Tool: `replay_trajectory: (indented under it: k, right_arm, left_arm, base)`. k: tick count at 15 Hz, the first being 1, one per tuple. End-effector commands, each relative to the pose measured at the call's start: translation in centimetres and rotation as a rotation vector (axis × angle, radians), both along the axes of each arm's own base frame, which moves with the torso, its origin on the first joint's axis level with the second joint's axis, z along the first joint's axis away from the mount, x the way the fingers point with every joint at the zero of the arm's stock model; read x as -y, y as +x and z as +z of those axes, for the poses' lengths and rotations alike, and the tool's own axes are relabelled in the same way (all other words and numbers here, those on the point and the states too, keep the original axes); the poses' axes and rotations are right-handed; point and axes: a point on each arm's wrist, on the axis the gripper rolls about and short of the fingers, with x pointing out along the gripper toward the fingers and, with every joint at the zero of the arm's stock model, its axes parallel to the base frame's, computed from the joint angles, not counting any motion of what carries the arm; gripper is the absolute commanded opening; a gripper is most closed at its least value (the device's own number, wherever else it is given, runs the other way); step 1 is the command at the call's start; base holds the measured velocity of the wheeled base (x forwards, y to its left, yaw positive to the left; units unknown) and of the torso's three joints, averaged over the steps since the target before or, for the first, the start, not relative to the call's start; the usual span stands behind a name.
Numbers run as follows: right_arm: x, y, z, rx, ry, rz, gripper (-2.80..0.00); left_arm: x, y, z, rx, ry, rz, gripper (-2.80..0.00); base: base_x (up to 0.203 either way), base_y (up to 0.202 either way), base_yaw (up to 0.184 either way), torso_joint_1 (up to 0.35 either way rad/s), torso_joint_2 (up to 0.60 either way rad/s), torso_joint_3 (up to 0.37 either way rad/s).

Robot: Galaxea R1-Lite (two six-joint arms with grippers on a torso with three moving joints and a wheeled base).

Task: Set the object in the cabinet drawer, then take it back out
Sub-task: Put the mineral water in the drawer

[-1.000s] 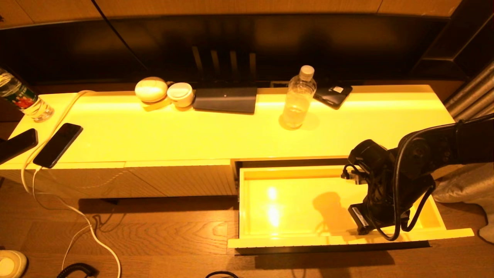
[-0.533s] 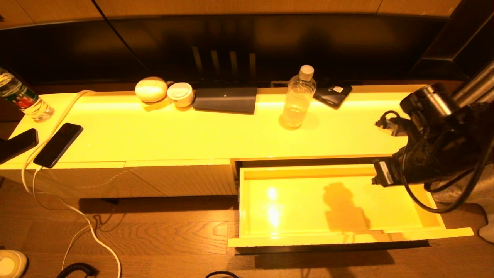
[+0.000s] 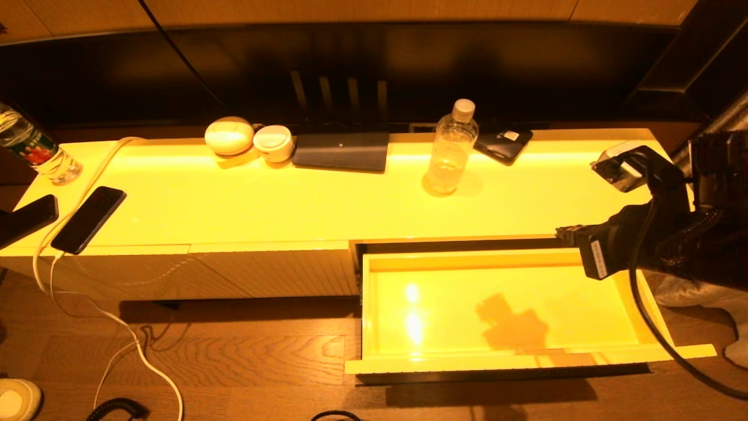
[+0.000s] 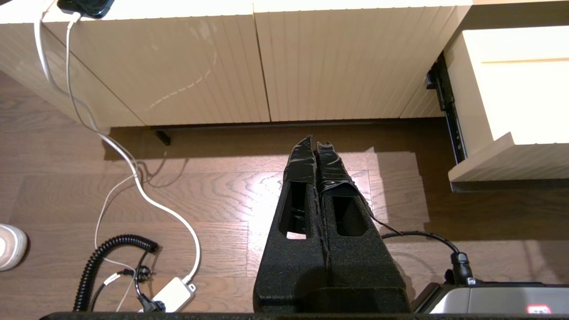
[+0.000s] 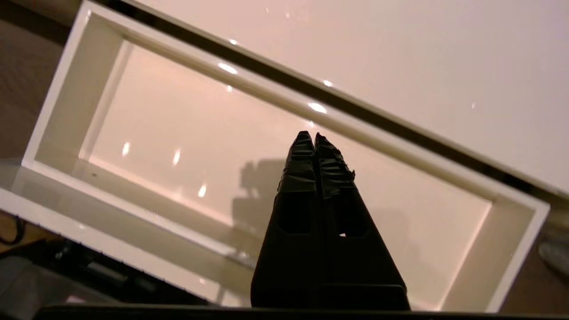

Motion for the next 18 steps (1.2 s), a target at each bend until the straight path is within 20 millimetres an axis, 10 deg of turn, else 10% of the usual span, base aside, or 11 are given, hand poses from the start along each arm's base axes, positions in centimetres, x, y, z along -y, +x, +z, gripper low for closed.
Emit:
replay_trajectory:
  k: [1,7,8,12,18]
  right_arm:
    - [-2.9,1.6,-2.2,0.126,0.010,0.047,-2.80]
    - [-7.8,6.1,-7.0,0.314,0.041,-0.106,-2.80]
    - [-8.2,6.6,-7.4,0.349,0.054,-0.140,0.00]
    - [-9.2,8.2,-9.2,0.444,0.100,-0.235,0.00]
    - [-10.0,8.4,-6.7,0.571,0.205,-0.242,0.00]
  left_arm:
    - [0.0,0.0,-0.1,-0.002,0.000,0.000,-2.80]
    - [0.0,0.0,-0.1,-0.002,0.000,0.000,-2.80]
    - [0.0,0.0,0.0,-0.001,0.000,0.000,-2.80]
    - [0.0,0.0,0.0,-0.001,0.000,0.000,-2.80]
    - [0.0,0.0,0.0,-0.001,0.000,-0.001,-2.80]
  base:
    - [0.000,0.000,0.000,0.000,0.00,0.000]
    - [0.000,0.000,0.000,0.000,0.00,0.000]
    - [0.000,0.000,0.000,0.000,0.00,0.000]
    - [0.000,0.000,0.000,0.000,0.00,0.000]
    - [0.000,0.000,0.000,0.000,0.00,0.000]
